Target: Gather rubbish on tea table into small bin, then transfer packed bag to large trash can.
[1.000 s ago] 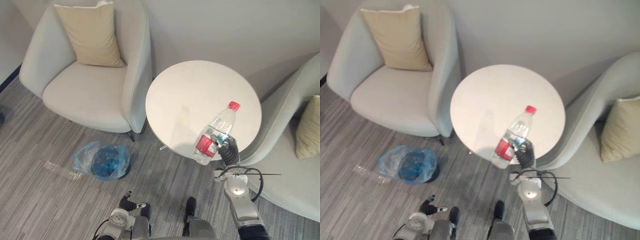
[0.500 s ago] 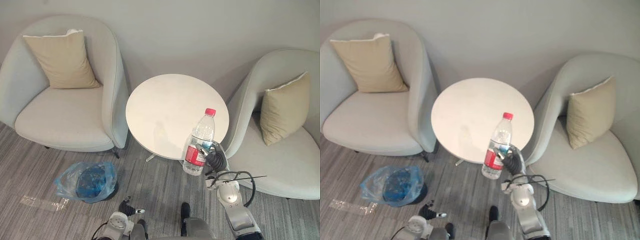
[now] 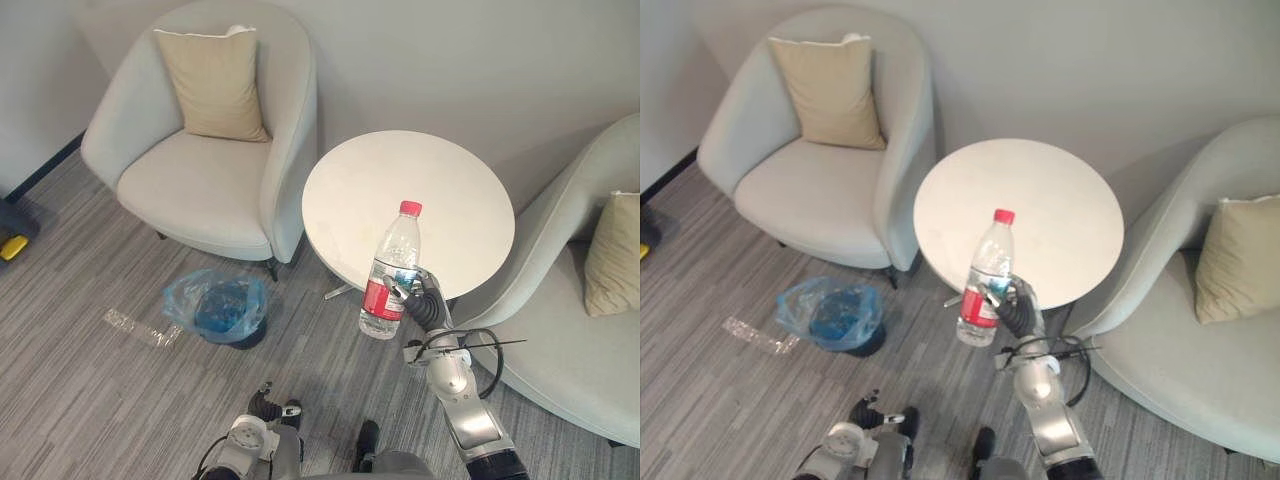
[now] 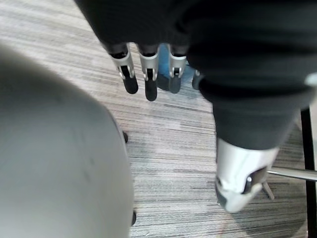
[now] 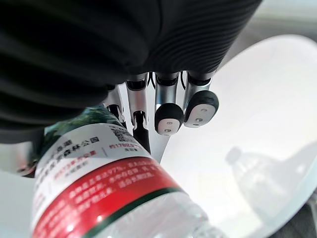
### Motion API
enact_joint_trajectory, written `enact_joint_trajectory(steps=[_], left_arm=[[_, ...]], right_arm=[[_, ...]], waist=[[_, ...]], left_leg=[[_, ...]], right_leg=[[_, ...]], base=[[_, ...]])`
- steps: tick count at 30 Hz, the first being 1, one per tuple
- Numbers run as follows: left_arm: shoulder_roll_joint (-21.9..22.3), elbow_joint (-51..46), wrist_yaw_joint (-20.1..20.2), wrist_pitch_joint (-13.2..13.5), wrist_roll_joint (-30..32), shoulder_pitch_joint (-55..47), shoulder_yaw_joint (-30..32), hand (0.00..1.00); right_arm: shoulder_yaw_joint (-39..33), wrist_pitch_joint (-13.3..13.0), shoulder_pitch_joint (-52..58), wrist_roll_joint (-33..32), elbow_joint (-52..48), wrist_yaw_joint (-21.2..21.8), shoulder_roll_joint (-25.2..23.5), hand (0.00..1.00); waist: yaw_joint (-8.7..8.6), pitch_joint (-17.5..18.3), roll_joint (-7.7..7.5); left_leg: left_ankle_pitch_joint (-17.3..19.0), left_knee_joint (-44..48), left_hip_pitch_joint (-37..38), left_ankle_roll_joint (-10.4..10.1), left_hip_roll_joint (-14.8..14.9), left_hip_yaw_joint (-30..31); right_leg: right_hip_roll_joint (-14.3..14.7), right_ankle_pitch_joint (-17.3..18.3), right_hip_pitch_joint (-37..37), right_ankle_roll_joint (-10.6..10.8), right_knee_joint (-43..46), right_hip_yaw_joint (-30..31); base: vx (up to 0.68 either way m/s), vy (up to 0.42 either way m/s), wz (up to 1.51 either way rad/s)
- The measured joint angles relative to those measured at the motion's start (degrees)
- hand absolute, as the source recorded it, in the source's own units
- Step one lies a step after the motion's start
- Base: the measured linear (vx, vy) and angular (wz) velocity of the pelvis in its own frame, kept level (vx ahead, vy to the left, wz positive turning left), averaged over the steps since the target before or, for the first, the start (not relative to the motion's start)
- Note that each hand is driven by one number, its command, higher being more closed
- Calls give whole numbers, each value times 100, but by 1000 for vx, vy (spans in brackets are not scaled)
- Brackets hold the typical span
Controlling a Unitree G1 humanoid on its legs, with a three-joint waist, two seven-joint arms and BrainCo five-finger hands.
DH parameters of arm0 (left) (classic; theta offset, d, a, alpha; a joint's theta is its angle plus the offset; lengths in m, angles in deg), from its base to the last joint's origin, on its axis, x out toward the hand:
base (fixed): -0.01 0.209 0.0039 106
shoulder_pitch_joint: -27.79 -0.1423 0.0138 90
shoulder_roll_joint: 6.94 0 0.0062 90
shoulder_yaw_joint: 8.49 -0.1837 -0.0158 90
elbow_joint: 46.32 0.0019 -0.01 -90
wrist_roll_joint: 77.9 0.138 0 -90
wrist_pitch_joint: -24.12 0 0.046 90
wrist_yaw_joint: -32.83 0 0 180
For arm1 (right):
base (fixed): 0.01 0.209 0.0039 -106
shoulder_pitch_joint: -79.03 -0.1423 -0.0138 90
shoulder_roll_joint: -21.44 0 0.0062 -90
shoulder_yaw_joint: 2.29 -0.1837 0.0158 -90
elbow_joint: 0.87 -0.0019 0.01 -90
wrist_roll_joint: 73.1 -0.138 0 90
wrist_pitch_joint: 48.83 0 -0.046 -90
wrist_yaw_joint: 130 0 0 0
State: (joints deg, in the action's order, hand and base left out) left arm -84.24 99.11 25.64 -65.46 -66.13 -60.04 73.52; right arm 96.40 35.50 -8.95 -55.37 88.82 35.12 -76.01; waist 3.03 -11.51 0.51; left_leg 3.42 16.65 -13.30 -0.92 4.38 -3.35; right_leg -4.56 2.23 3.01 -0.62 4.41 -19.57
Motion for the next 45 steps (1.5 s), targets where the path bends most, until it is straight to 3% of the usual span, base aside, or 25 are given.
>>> enact_joint_trajectory(steps=[2,5,6,7,9,13,14,15,17,18,22,24,26,27,28,29,31,33,34,35,38,41,43,44,45], left_arm=[[7,-12,6,-14,-13,-1,-20,0],[15,57,-34,-28,110,-30,-232,0],[40,119,-27,-27,183,-39,-291,0],[-11,120,-28,-25,193,-34,-310,0],[-76,123,-30,-23,221,-39,-324,0],[-99,137,-38,-29,203,-76,-325,0],[-114,138,-35,-31,191,-87,-328,0],[-142,137,-47,-30,140,-116,-378,0],[-197,156,-46,-36,105,-134,-453,0],[-233,153,-47,-36,49,-160,-448,0],[-316,220,-154,-52,-62,-156,-425,0],[-294,287,-159,-66,-58,-117,-429,0],[-251,368,-154,-74,-59,-69,-376,0],[-255,369,-156,-74,-58,-77,-359,0],[-279,372,-151,-71,-53,-135,-232,0],[-174,435,-158,-93,-48,-62,-176,0],[-80,490,-153,-61,-18,-81,-181,0],[-69,503,-152,-61,-13,-74,-159,0],[-57,503,-149,-62,-14,-71,-131,0],[30,464,-151,-35,-36,-65,46,0],[25,255,-165,-27,-54,-68,100,0],[29,180,-171,-34,-62,-62,99,0],[38,155,-170,-56,-61,-61,90,0],[61,144,-160,-69,-66,-60,82,0],[5,165,-172,-74,-53,-62,52,0]], right_arm=[[-146,7,98,-25,1,-1,-9,100],[-447,64,182,-23,2,-84,-8,100],[-587,68,192,-22,18,-110,1,100],[-679,98,213,-24,75,-119,-167,100],[-618,99,249,-11,126,-114,-334,100],[-520,99,250,1,142,-96,-401,100],[-505,105,277,11,189,-95,-401,100],[-506,107,338,14,261,-90,-397,100],[-511,133,440,16,389,-80,-357,100],[-510,161,508,17,422,-69,-358,100],[-514,154,484,16,528,26,-341,100],[-524,153,422,15,580,35,-302,100],[-534,154,366,12,603,44,-147,100],[-548,155,373,12,602,47,-135,100],[-593,159,406,7,570,54,-126,100],[-625,182,343,7,595,73,-20,100],[-637,215,266,-5,581,98,73,100],[-647,216,380,-26,540,143,49,100],[-632,216,420,-26,535,147,37,100],[-578,216,558,-27,486,154,33,100],[-520,205,645,-37,135,144,-8,100],[-548,171,609,-39,192,135,6,100],[-603,175,603,-37,295,134,46,100],[-637,181,595,-36,405,135,63,100],[-644,224,606,-34,552,140,13,100]], waist=[[-89,-10,-18],[-298,25,46],[-301,57,118],[-266,72,-39],[-254,108,-142],[-237,137,-71],[-237,137,-72],[-278,144,-84],[-361,136,-84],[-379,127,-57],[-414,100,-1],[-420,65,58],[-523,-59,31],[-546,-67,-3],[-614,-55,-189],[-614,-152,70],[-596,-135,271],[-628,-138,282],[-637,-138,282],[-600,-153,258],[-514,-164,218],[-448,-164,223],[-433,-148,255],[-421,-157,280],[-370,-132,185]], left_leg=[[344,666,-73,187,134,-586],[664,479,291,28,449,-1321],[767,-156,577,-304,395,-1333],[617,-383,615,-243,200,-1315],[569,-435,681,-161,-44,-1206],[849,-408,736,77,-317,-1171],[987,-358,744,134,-428,-1089],[1054,-343,775,174,-524,-974],[1116,-369,970,256,-590,-720],[1138,-395,1060,279,-550,-565],[1147,-441,1461,208,-206,-119],[1152,-510,1607,186,-80,65],[1160,-600,1891,155,2,275],[1165,-607,1950,55,-7,293],[1382,-627,2161,-308,-146,487],[1533,-634,2252,-407,55,605],[1425,-447,2134,-443,264,704],[1357,174,1977,-482,484,863],[1329,451,1875,-528,537,868],[1028,1768,1385,-594,735,709],[1182,2936,642,-462,1015,-115],[1319,1838,471,-458,966,-550],[831,645,470,-418,837,-564],[446,249,483,-590,775,-545],[442,61,718,-575,644,-568]], right_leg=[[-199,-8,74,13,88,-284],[-468,-22,111,205,131,-719],[-424,-144,92,397,58,-754],[-506,-280,55,475,-103,-706],[-655,-406,-154,635,-341,-704],[-1027,-180,-68,757,168,-675],[-1217,35,26,733,582,-680],[-1384,274,105,479,1057,-655],[-1553,268,416,188,2063,-236],[-1513,360,654,13,2518,32],[-591,899,1087,157,2436,426],[-213,852,1305,176,2111,570],[157,170,1504,274,888,1008],[165,-31,1489,310,627,1118],[43,-920,1476,361,154,1434],[204,-995,1531,160,539,1311],[327,-389,1663,1,1030,1123],[421,-7,1465,-120,1194,823],[450,43,1366,-139,1165,767],[572,124,876,-212,829,630],[677,164,170,-292,305,573],[617,97,-126,-336,223,522],[577,146,-223,-256,227,497],[613,211,-315,-160,232,522],[522,235,-414,-105,229,638]], base=[[-151,86,77],[-99,243,97],[-29,264,66],[-24,241,55],[-22,210,41],[-13,200,20],[31,167,30],[50,151,36],[163,111,55],[261,66,69],[311,-82,46],[311,-154,42],[368,-213,71],[487,-353,98],[394,-334,72],[439,-359,71],[311,-241,37],[279,-237,53],[352,-274,69],[285,-194,46],[302,-152,16],[266,-10,-8],[185,66,1],[214,128,1],[293,190,11]])
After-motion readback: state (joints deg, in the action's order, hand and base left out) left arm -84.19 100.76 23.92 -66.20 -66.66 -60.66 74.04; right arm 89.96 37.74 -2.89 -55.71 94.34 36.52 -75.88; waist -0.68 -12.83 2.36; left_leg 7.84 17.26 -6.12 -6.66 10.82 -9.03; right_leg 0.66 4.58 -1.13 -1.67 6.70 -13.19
